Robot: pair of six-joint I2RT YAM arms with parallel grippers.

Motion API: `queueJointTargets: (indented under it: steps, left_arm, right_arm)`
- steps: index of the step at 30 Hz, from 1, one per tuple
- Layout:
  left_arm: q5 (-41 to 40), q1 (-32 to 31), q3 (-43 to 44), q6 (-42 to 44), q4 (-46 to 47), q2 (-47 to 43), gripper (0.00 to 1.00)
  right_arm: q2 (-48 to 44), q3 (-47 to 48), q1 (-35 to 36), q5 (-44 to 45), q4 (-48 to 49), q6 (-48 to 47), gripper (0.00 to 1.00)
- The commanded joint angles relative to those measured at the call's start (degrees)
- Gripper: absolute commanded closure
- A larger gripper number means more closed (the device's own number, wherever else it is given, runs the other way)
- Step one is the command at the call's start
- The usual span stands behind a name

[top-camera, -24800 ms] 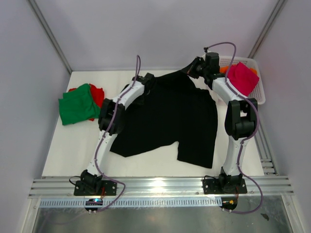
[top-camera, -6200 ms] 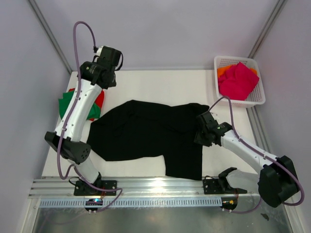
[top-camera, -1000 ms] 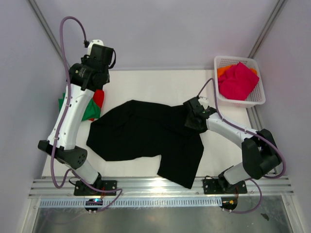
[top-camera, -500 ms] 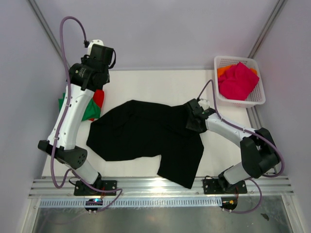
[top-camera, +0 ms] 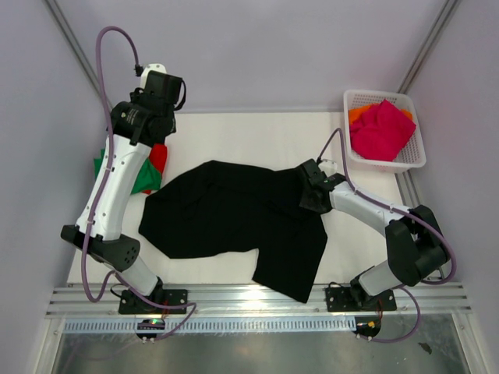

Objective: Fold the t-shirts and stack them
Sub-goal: Flatten out the tshirt

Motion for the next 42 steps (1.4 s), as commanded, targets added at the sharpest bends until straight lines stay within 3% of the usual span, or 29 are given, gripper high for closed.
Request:
queueJointTargets:
  steps: [1,16,19,20,22,37,42]
  left_arm:
    - [-0.03,-0.05,-0.27,-0.43,2.03,-0.57,0.50]
    - [0.06,-0.05,-0.62,-0.43,2.12,-0.74,0.51]
    - [-0.11,-0.05,-0.35,-0.34,2.12,-0.74,0.51]
    - [-0.29,-0.05,-0.27,-0.25,2.03,-0.83,0.51]
    - [-0.47,-0.05,-0.35,0.01,2.12,-0.92,0.51]
    - [2.25,-0.05,-1.23,-1.56,2.56,-0.39,0.52]
    - [7.88,-0.05,-9.55,-5.26,3.34,-0.92,0.57]
  right_arm:
    - [0.18,0.01,-0.14,2.24,0.09,0.70,0.63]
    - [1.32,-1.84,-0.14,0.74,1.41,1.41,0.64]
    - [1.41,-2.10,-0.14,-0.14,2.46,0.88,0.79]
    - [1.50,-2.27,-0.14,-0.40,2.64,0.70,0.90]
    - [1.58,-2.54,-0.14,-1.19,3.69,0.18,0.96]
    - [1.14,0.26,-0.31,-0.23,5.46,-1.23,0.97]
    - [0.97,5.98,-1.54,1.44,4.66,-2.20,0.97]
